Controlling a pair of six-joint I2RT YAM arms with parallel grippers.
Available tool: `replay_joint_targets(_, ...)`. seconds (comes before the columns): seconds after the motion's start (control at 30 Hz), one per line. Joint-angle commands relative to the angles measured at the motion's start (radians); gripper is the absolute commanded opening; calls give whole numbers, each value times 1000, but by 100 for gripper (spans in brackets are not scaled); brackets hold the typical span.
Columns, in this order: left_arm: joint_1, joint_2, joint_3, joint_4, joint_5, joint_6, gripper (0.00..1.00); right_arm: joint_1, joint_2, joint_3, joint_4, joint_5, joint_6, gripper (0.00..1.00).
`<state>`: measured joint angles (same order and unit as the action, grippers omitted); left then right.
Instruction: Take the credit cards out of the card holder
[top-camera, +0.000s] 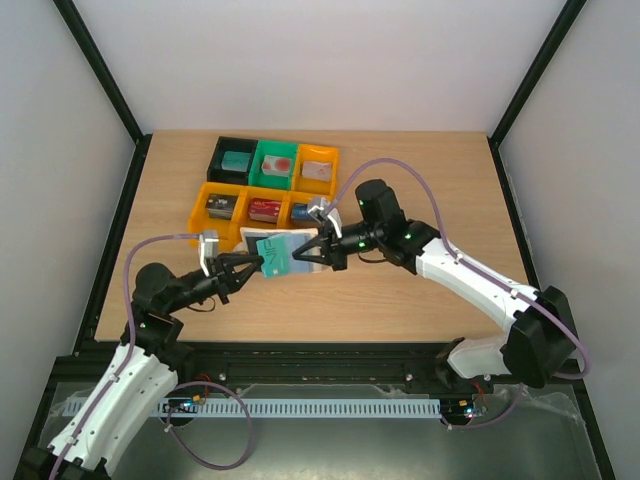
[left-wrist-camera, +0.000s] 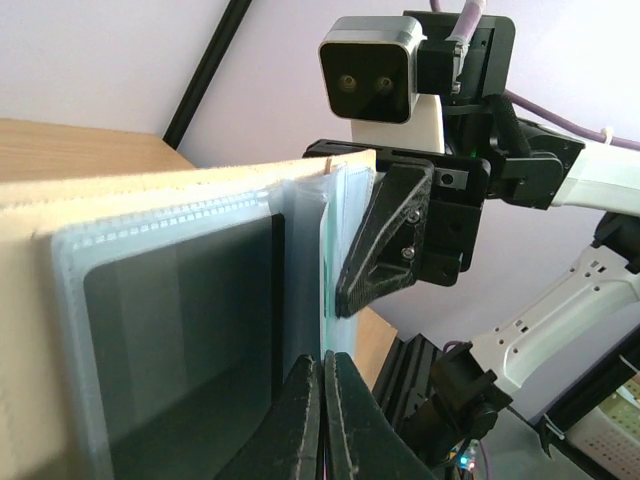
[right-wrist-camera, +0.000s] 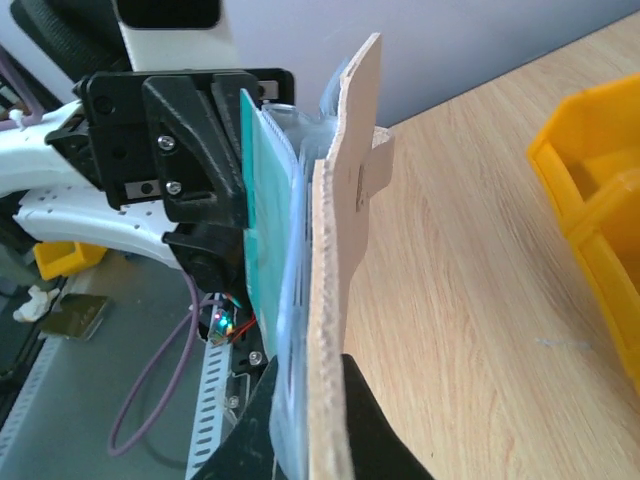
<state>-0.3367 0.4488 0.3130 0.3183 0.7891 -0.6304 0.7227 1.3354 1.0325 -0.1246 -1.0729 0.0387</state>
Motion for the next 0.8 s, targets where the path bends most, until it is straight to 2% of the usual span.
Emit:
replay_joint_targets(0.0, 19, -25, -6, -74, -23, 30, 2, -43, -44, -13, -16, -32, 1, 2)
replay_joint_targets(0.17, 35, -45, -15, -100, -30, 29, 2, -100, -78, -32, -14, 0, 27, 2)
replay_joint_targets(0.3, 58, -39, 13, -113, -54, 61, 2, -156, -115, -44, 3, 101, 86, 2)
replay_joint_targets(0.43, 101, -25, 52, -141, -164, 24, 2, -234, -166, -92, 107, 204, 225, 2)
replay_joint_targets(0.57, 142, -18, 60, -106, -173, -27, 2, -281, -156, -94, 57, 175, 252, 2)
replay_joint_targets(0.67, 181, -23, 83, -117, -250, -51, 2, -277, -114, -94, -37, 170, 276, 2)
replay_joint_targets(0.77, 240, -24, 79, -99, -309, -178, 2, -206, -77, -111, -73, 97, 274, 2)
